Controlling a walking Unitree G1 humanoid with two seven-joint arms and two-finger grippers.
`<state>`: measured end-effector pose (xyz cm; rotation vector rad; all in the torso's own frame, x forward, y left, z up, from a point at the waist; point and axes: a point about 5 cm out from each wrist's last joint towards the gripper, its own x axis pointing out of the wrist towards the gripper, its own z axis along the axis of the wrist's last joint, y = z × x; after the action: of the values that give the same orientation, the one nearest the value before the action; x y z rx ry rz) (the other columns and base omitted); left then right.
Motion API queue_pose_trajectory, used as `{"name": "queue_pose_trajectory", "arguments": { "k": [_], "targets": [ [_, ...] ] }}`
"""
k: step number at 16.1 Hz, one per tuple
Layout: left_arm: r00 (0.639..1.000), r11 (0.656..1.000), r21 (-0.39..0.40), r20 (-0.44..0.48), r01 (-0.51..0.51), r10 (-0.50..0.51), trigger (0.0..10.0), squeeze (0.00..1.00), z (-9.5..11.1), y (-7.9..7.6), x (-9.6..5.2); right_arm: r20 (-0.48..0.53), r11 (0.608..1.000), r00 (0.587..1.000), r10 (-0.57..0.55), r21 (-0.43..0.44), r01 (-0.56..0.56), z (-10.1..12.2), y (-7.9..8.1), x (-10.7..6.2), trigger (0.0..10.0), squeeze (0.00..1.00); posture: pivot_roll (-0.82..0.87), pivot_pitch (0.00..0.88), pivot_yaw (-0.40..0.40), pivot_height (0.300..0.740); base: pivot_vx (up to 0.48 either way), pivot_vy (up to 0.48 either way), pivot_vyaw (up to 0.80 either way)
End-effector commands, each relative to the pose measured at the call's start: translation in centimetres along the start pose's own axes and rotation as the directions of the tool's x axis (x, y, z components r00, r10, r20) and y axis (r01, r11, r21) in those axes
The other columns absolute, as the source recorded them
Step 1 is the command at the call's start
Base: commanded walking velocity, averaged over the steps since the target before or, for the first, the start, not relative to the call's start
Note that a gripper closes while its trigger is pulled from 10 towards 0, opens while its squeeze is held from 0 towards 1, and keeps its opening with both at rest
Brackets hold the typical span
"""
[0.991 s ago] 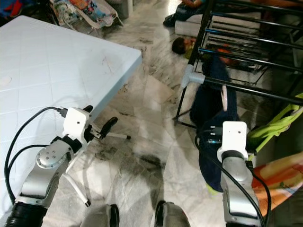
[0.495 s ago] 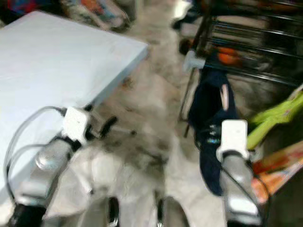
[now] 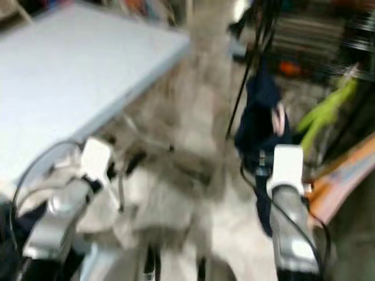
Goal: Hang hanger
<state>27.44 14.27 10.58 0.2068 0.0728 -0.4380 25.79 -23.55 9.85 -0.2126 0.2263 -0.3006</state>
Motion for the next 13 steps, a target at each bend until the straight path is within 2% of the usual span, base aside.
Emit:
{"name": "queue_pose_trajectory", "arguments": {
  "k": [1, 3, 6, 10, 13],
  "targets": [
    [1.000, 1.000, 0.022, 0.013, -0.005, 0.005, 10.0, 0.00, 0.4, 0.3, 0.1, 0.052, 1.000, 0.998, -0.021, 0.013, 0.020, 0.8, -0.3, 0.2, 10.0, 0.00, -0.02, 0.118, 0.017, 0.740, 0.000, 0.000, 0.00],
    [1.000, 1.000, 0.016, 0.003, -0.008, 0.008, 10.0, 0.00, 0.2, 0.2, 0.1, 0.056, 1.000, 0.998, -0.007, -0.013, 0.007, 0.7, 0.1, 0.2, 10.0, 0.00, -0.02, 0.118, 0.016, 0.740, 0.000, 0.000, 0.00],
    [1.000, 1.000, -0.007, 0.008, -0.005, 0.005, 10.0, 0.00, 0.3, 0.2, 0.3, 0.076, 0.999, 0.997, 0.000, -0.044, 0.003, 1.0, 0.5, 0.5, 10.0, 0.00, -0.02, 0.114, 0.015, 0.740, 0.000, 0.000, 0.80],
    [1.000, 0.995, -0.097, -0.019, -0.012, 0.010, 10.0, 0.00, -0.3, 0.5, 0.4, 0.098, 0.999, 0.995, 0.007, -0.036, -0.004, 1.5, 0.7, 1.0, 10.0, 0.00, -0.02, 0.116, 0.014, 0.740, 0.000, 0.000, 0.80],
    [1.000, 0.995, -0.101, -0.017, -0.012, 0.010, 10.0, 0.00, -0.3, 0.5, 0.4, 0.103, 0.999, 0.995, 0.015, -0.041, -0.011, 1.6, 0.8, 1.1, 10.0, 0.00, -0.02, 0.110, 0.009, 0.740, 0.000, 0.000, 0.80]
  ]
}}
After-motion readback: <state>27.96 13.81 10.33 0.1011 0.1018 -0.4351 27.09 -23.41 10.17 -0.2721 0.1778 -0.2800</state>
